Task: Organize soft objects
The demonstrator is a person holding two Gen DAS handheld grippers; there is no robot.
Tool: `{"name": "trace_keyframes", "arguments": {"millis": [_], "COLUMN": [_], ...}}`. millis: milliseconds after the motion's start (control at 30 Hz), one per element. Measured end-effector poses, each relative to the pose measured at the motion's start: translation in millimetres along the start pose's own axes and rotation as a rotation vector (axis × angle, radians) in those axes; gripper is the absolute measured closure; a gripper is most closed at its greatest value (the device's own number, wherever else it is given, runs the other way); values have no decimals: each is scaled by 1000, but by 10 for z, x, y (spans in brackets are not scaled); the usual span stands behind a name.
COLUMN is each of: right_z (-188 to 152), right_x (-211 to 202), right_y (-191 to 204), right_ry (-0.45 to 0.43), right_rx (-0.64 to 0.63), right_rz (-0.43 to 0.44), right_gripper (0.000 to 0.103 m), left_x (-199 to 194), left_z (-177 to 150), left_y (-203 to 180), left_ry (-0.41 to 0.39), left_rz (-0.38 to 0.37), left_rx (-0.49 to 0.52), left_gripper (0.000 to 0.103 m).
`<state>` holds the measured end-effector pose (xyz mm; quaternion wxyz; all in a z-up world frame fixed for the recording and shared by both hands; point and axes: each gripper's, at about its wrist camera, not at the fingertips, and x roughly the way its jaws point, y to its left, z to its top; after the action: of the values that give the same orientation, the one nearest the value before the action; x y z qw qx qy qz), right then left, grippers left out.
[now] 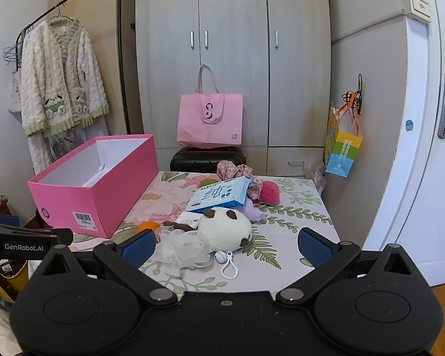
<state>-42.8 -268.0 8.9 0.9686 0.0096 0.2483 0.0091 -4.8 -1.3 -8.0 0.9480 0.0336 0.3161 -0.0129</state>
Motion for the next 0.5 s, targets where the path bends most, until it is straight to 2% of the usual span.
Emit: {"name": "trace_keyframes", "arguments": {"millis": [500], "right_z": [-26], "right_x": [44], "right_y": [-3], "right_ry": [26], "right_rx": [4], "right_rz": [-7], "right_gripper": [0], "left_x": [18], "left_z": [-32], "left_y": [-13], "left_ry": [13], "left_rz": [-17], "left_rx": [16], "left_gripper": [0]}}
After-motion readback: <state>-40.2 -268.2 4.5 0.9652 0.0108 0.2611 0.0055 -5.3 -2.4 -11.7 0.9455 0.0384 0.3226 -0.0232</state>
